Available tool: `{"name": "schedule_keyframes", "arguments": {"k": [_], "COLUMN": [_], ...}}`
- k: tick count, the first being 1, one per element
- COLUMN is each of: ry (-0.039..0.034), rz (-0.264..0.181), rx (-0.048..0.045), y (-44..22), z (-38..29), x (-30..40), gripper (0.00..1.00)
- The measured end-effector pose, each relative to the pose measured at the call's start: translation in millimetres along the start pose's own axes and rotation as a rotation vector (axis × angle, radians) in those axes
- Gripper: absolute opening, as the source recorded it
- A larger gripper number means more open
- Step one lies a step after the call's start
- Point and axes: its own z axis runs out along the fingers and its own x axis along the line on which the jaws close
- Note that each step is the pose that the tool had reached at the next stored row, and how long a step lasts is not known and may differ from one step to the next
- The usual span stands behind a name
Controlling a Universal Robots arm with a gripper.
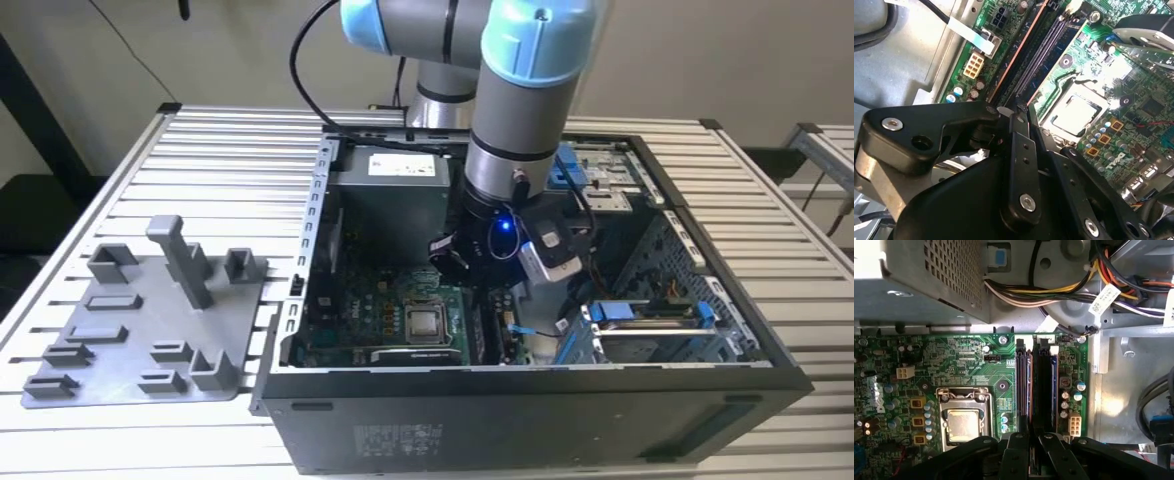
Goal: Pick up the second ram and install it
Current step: 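Insert the second ram into the second slot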
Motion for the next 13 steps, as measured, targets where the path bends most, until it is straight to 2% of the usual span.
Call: {"name": "schedule_keyframes", "arguments": {"k": [13], "ry": [-0.0015], "rz": [-0.003], "rx": [-0.0001], "y": [0.2], "z": [-0.6], "x": [-0.1], "gripper": [0.14]}}
